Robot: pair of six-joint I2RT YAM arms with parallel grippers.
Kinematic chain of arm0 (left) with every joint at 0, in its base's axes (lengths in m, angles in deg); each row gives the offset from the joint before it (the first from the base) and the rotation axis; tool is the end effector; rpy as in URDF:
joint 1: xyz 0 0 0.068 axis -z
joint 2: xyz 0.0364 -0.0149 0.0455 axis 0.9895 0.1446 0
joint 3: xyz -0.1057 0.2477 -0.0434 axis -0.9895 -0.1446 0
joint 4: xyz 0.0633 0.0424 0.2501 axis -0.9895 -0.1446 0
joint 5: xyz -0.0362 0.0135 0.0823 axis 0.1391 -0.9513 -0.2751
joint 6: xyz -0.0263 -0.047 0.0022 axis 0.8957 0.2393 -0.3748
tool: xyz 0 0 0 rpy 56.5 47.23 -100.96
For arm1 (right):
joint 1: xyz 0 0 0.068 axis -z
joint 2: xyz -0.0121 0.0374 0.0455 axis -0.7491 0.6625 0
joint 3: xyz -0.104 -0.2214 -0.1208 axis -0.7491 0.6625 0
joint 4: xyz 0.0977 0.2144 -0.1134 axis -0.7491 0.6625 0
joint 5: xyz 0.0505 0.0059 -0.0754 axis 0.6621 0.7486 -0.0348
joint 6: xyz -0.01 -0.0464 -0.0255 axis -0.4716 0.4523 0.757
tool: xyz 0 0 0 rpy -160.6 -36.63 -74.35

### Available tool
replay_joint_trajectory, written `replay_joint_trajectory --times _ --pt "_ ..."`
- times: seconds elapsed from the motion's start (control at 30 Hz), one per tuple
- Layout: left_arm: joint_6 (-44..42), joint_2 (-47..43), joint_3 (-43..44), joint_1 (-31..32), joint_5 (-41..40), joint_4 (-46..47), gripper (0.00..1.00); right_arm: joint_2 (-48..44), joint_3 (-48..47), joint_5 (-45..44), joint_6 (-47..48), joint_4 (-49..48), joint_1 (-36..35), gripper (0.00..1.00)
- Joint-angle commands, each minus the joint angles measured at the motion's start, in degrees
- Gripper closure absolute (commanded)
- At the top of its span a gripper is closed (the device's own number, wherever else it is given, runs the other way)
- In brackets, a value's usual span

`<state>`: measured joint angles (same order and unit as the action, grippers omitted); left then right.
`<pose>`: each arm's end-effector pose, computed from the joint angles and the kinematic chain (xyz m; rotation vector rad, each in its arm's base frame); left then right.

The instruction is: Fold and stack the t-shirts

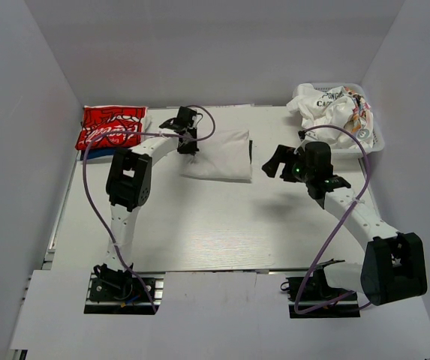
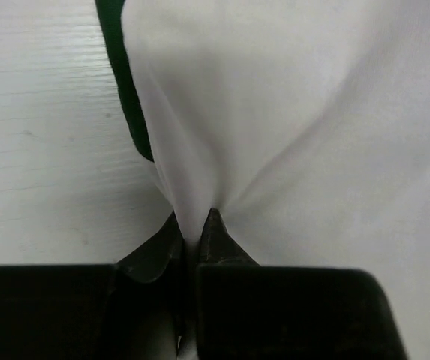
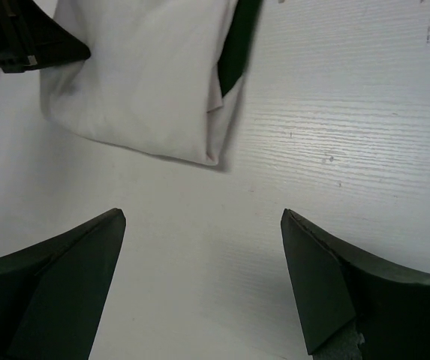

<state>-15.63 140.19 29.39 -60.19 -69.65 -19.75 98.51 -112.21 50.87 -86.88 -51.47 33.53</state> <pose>0.4641 -0.1811 0.1640 0.0281 2.5702 -0.2160 0.2673 0.0780 0.2575 0.0509 2.0848 0.6008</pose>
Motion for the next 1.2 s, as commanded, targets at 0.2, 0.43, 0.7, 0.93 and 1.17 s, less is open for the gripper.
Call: replay_joint_trajectory --times 0.2,0.43,0.7,0.93,1.17 --pt "-19.89 -12.14 -1.06 -0.4 -23.5 -1.6 1.0 0.26 0.83 -4.13 2.56 -0.06 0.22 0.1" --pt "-28.94 -18.21 -1.07 -2.51 -31.42 1.65 1.0 0.69 1.18 -3.35 2.13 -0.23 0.22 0.1" --pt "-35.19 -16.65 10.24 -6.11 -32.21 -0.17 1.0 0.17 1.18 -2.81 2.39 -0.4 0.31 0.1" --pt "-40.02 -16.1 13.79 -7.35 -33.45 -1.77 1.0 0.61 1.09 -2.99 2.13 -0.41 0.13 0.1" --pt "-40.56 -20.5 14.48 -7.35 -30.72 -1.77 1.0 2.54 0.3 -1.67 2.04 -0.14 0.3 0.1"
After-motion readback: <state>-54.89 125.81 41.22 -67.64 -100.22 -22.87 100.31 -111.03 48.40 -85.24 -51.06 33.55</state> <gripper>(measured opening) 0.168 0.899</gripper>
